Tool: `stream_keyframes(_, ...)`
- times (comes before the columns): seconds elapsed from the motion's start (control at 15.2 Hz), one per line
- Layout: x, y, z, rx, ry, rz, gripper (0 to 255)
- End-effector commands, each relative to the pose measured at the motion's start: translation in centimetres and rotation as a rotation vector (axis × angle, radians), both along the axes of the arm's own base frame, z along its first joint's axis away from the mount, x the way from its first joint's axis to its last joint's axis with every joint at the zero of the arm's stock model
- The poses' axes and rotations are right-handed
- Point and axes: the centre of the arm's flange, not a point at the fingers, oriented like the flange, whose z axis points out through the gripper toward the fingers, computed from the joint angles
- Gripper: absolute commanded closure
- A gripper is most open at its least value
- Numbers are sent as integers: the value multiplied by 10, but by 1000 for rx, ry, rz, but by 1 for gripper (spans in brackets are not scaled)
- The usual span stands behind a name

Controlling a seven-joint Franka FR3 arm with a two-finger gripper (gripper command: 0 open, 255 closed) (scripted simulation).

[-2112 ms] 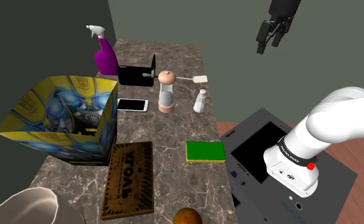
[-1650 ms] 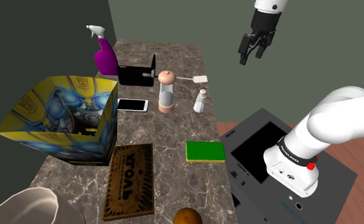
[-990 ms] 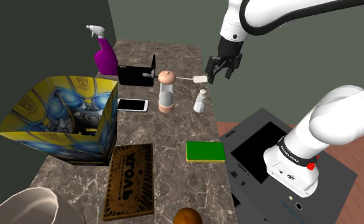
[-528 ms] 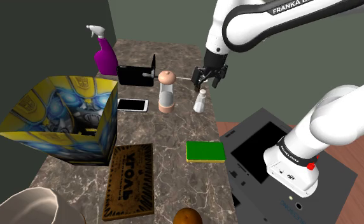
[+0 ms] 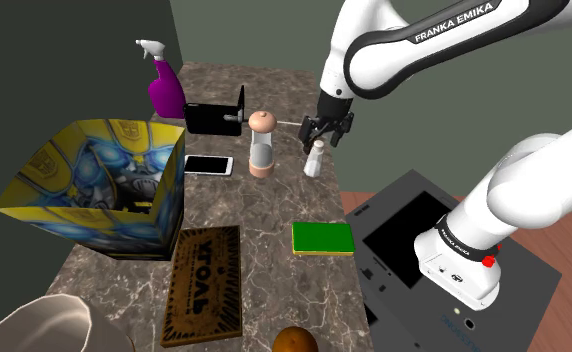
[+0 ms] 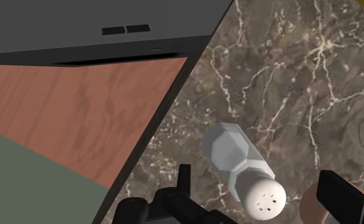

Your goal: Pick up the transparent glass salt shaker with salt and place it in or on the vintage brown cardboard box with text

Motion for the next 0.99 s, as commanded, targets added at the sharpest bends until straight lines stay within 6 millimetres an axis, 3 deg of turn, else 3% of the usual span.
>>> stream_keyframes(0.0, 0, 0, 0, 0, 0, 0, 0)
stream_keyframes(0.2, 0, 0, 0, 0, 0, 0, 0)
stream_keyframes(0.26, 0, 0, 0, 0, 0, 0, 255)
stream_keyframes(0.92, 0, 0, 5, 0, 0, 0, 255)
